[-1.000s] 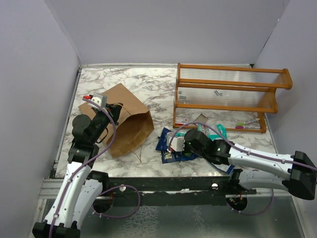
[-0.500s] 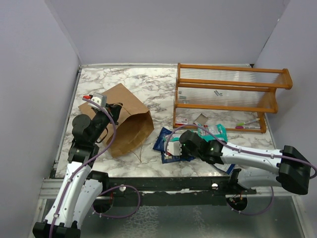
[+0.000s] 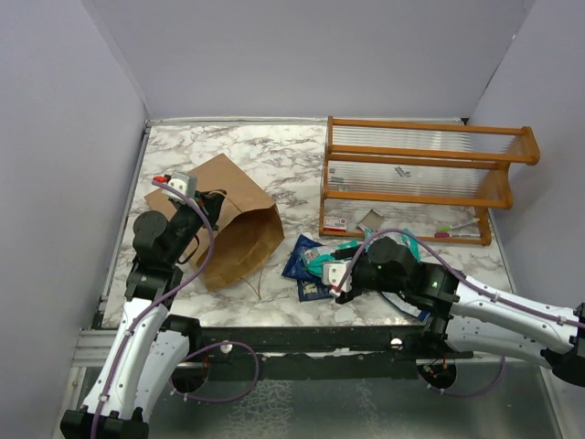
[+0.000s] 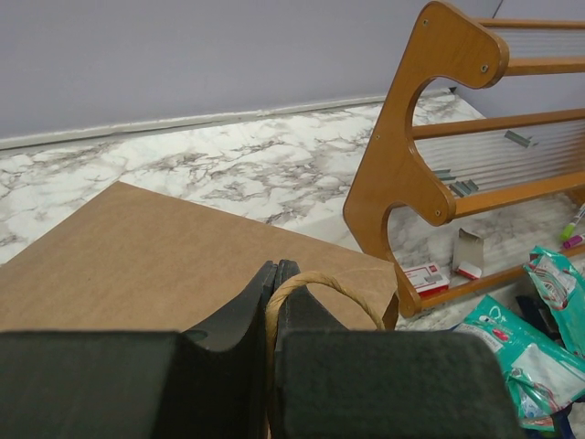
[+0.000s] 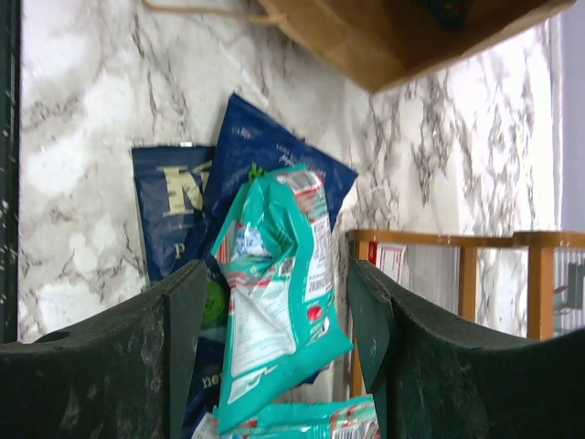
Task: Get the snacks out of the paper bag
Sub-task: Place the snack at the center of the board, then take out the snack from the paper bag.
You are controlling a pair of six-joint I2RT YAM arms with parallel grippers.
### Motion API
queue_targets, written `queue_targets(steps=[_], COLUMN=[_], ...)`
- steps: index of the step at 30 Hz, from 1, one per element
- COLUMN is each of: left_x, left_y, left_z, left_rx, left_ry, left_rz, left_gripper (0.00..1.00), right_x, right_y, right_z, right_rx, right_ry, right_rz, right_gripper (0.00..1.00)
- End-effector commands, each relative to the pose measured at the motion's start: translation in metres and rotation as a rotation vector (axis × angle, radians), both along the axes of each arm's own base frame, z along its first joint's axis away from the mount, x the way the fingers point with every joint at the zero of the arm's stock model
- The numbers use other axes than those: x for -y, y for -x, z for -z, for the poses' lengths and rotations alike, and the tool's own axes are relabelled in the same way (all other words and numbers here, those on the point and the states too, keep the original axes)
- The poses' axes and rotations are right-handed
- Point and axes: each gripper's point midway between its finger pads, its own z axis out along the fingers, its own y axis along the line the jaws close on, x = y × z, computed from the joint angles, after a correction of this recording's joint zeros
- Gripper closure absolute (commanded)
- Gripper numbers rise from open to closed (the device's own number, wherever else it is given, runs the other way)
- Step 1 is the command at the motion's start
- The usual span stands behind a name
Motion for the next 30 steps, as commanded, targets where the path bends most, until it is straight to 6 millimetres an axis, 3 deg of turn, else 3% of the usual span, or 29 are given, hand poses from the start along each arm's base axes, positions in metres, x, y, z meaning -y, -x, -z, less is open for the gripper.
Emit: queue_targets(steps=[1,6,11,19,25,30], left_x=[-0.001,-0.001,-0.001,-0.002,-0.002,-0.004], left_y=[0.000,0.000,0.000,0.003,0.007,0.010], left_z=[-0.012,-0.012,-0.013,-0.018,-0.023,-0.030], left_rx=[0.044,0.043,0.046,0.064,0.084,0.111], left_ry=[0.013,0.017,0.019,0.024,0.026,0.023], left_rz=[-0.004,-0.005,-0.003,0.000,0.002,-0.007], left_gripper=[1.00,1.00,1.00,1.00,1.00,1.00], right_x=[-0.027,-0.069,-0.115,-0.179,-0.227,-0.265], right_y=[0.013,0.015,0.018,-0.036,-0.047,-0.074], right_z=[-0.032,-0.050,-0.051,-0.025,-0.020,-0.010], right_rx=[0.002,-0.050,-0.071,0.081,0.221,0.281], right_ry=[-0.154,-0.309,-0.362,-0.360,-0.437,-0.435], right_rz=[-0.116,-0.179,-0.309,-0.276,-0.356,-0.336], right_gripper=[0.37,0.37,0.37,0.38,0.39,0.39])
